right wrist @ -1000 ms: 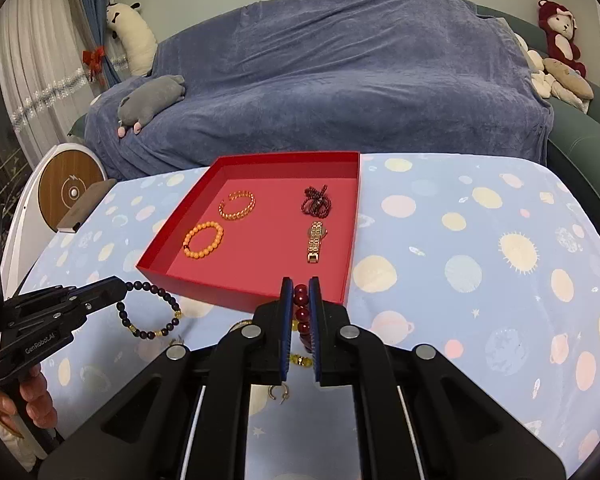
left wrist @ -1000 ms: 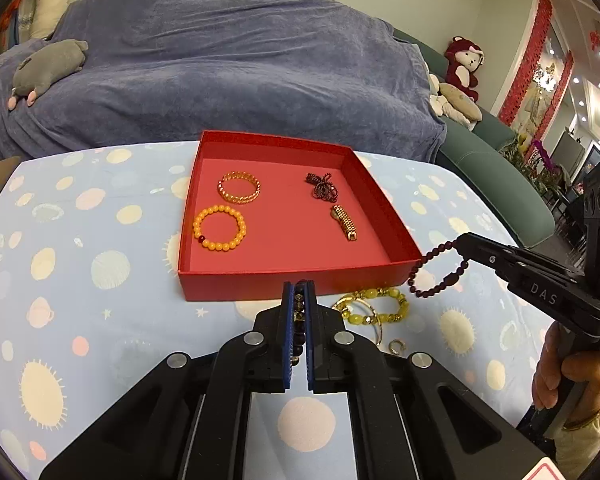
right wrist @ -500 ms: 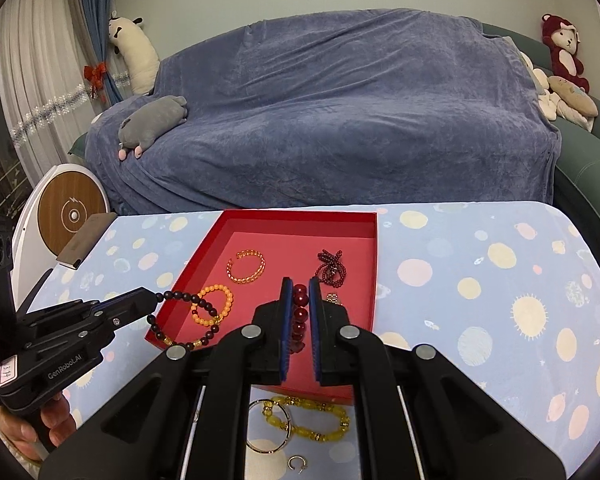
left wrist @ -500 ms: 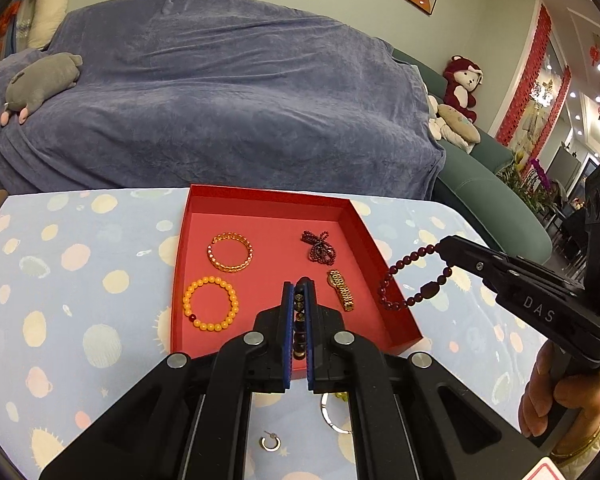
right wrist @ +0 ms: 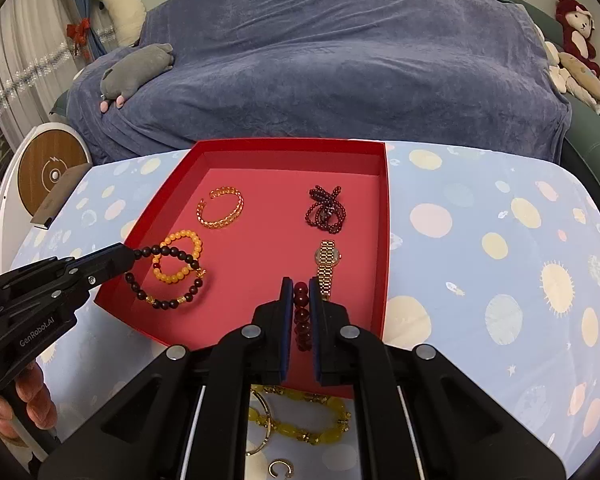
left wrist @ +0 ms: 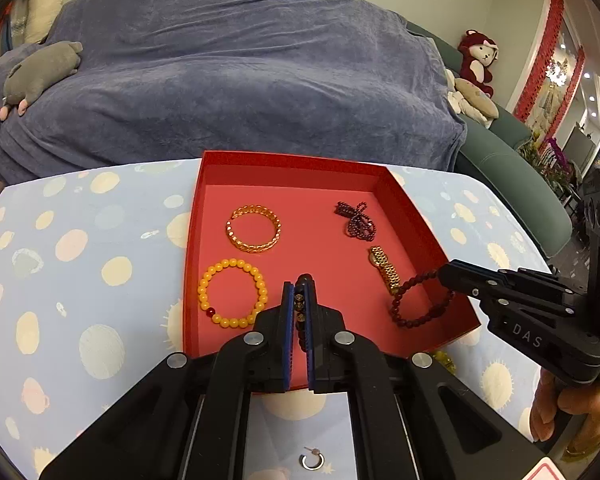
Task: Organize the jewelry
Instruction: 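Carry both bracelets into the red box and open both tools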
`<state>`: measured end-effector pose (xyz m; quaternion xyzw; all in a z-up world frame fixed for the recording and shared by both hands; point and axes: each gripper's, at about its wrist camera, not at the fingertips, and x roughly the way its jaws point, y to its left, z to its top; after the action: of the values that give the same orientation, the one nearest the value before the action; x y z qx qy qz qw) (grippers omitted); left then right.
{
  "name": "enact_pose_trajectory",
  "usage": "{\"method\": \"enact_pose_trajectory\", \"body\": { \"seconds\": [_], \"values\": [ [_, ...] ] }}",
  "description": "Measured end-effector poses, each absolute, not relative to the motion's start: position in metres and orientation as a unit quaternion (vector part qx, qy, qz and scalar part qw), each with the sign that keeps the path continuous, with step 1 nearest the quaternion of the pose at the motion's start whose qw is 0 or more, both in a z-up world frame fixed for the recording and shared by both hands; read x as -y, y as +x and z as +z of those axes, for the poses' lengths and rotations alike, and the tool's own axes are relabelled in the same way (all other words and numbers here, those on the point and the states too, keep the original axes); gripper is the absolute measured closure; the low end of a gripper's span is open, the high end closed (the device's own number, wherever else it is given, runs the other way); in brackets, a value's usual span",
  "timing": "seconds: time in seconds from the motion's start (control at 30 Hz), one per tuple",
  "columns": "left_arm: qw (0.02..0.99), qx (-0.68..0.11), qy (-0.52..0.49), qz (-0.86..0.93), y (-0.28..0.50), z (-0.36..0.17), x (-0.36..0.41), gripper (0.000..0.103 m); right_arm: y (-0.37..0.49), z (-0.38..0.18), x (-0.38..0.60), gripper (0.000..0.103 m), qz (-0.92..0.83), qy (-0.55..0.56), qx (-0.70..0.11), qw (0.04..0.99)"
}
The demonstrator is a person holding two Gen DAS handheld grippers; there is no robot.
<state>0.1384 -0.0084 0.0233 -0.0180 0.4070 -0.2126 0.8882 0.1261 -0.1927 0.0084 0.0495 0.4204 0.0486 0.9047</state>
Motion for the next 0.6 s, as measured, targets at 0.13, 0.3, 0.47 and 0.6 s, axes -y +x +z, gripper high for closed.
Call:
{"method": "enact_pose_trajectory", "body": {
  "seconds": [0.13,0.3,0.47,0.6],
  "values": [
    [0.890,-0.415,-0.019,-0.190,0.143,0.015,0.001,0.095,0.125,0.009,0.200,0.087,0.031,0.049,-0.418,0.906],
    [0.894,-0.415,-0.038,-0.166,0.142,0.016,-0.010,0.073,0.114,0.024,0.213,0.067,0.022,0.058,-0.395,0.917],
    [0.902,-0.403,-0.027,-0.154,0.128,0.023,-0.013,0.072,0.093,0.029,0.216,0.067,0.031,0.053,-0.387,0.920],
    [0.905,-0.396,-0.015,-0.153,0.115,0.027,-0.010,0.072,0.071,0.024,0.212,0.067,0.046,0.054,-0.389,0.919]
  ]
}}
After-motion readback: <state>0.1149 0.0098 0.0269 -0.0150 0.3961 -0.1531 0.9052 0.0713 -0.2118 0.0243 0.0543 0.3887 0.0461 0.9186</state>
